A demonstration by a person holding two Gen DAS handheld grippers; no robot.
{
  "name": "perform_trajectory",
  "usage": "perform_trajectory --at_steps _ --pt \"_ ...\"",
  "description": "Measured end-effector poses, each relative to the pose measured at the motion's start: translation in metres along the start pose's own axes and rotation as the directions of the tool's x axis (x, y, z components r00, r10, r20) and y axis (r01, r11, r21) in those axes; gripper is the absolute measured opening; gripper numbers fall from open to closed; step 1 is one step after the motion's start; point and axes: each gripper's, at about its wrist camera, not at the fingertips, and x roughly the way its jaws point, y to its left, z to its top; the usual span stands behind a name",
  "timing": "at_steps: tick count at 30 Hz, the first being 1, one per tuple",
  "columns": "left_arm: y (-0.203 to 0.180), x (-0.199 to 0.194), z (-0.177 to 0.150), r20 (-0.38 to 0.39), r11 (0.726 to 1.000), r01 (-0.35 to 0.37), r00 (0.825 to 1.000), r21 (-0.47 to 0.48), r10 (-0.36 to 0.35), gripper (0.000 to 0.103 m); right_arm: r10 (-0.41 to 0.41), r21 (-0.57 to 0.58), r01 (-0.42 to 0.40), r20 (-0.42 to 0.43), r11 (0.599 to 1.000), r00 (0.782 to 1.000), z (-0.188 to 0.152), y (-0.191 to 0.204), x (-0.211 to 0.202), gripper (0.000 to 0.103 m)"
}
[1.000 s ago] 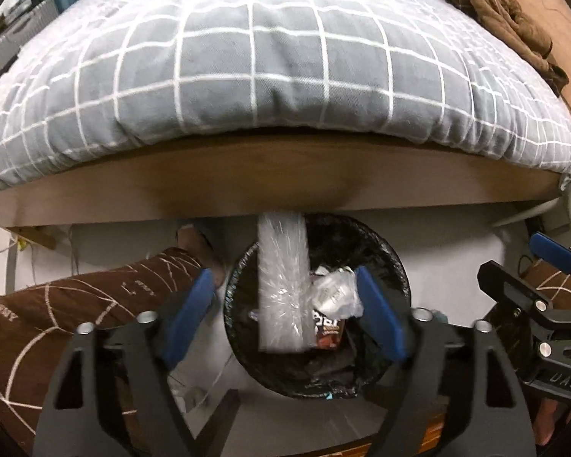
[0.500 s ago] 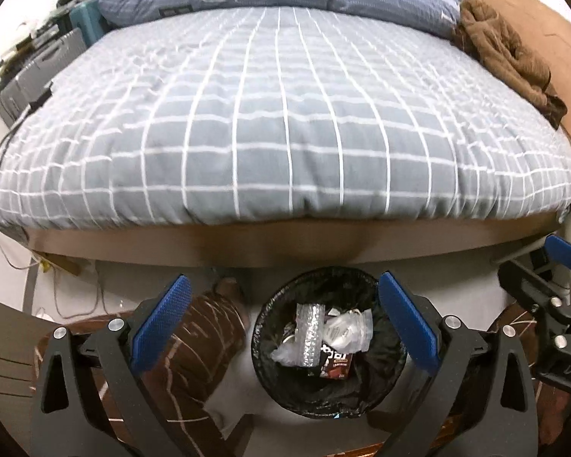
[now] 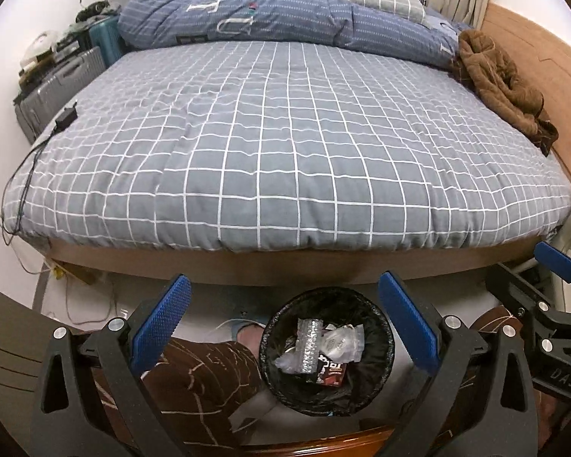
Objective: Collect trash
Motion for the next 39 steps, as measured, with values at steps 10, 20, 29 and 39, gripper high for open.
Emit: perform_trajectory --at_steps 10,20,29,39 --pt "-0.004 0.009 -0.007 -0.025 1.0 0.007 1.0 0.014 -0.007 0.097 -0.008 0.0 0.008 -0.024 1.0 1.0 -0.006 0.001 0.008 0.092" --pt "-0.007 0.02 -0.011 -0.04 1.0 0.02 0.999 0.021 -0.019 0.097 -0.024 0.014 0.025 -0.045 1.0 0.999 -0.013 -0.004 0.021 0.092" --pt "-0.014 0.017 -0.018 -0.033 0.999 0.011 0.999 0.036 -0.01 0.097 -0.054 0.021 0.055 -0.039 0.998 0.998 -0.02 -0.009 0.018 0.092" --pt "-0.017 0.009 -0.018 -0.017 0.999 -0.012 1.0 0.052 0.013 0.097 -0.083 0.032 0.084 -0.028 0.996 0.996 -0.021 -0.015 0.013 0.092"
